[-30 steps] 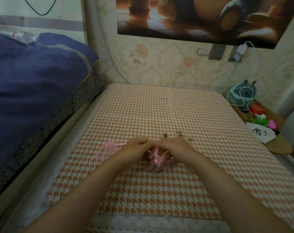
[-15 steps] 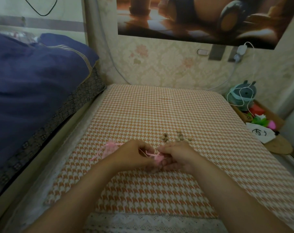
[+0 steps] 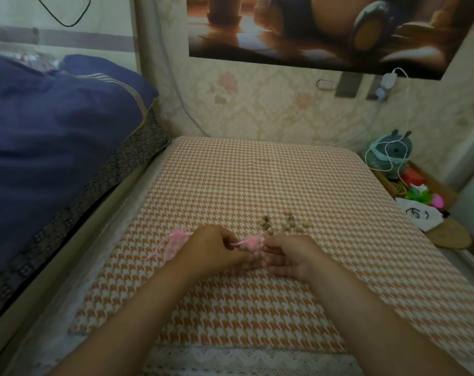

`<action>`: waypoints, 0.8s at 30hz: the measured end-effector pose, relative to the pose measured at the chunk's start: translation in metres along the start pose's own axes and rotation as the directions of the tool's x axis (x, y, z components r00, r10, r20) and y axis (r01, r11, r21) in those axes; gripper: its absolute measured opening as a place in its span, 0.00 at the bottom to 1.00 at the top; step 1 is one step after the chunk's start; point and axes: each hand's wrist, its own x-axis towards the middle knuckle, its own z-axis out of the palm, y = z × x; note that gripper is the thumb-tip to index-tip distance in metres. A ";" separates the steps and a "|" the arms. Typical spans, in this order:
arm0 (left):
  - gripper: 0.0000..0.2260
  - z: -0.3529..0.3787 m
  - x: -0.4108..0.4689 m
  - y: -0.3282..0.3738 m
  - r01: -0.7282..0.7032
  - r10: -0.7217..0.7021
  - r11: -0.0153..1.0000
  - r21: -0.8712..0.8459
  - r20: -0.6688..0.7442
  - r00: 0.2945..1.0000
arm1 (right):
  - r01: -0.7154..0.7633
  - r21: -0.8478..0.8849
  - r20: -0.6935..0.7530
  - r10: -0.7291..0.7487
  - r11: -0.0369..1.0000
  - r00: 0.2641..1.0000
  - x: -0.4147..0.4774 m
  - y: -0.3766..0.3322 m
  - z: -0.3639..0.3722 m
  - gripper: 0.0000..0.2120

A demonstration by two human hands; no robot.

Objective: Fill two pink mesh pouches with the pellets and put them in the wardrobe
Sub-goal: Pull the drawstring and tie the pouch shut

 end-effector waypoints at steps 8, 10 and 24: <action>0.14 0.004 0.005 -0.005 0.062 -0.060 0.996 0.064 -0.038 0.997 | 0.396 -0.367 -0.103 -0.460 0.842 0.882 -0.011 0.001 0.001 0.03; 0.14 0.004 0.006 -0.004 0.056 -0.054 0.997 0.059 -0.041 0.998 | 0.562 -0.597 -0.023 -0.712 0.573 0.702 -0.011 0.003 0.001 0.03; 0.14 0.000 0.005 -0.010 -0.023 0.023 1.000 -0.018 0.008 1.000 | 0.628 -0.751 0.239 -0.802 0.205 0.548 -0.001 0.015 0.009 0.05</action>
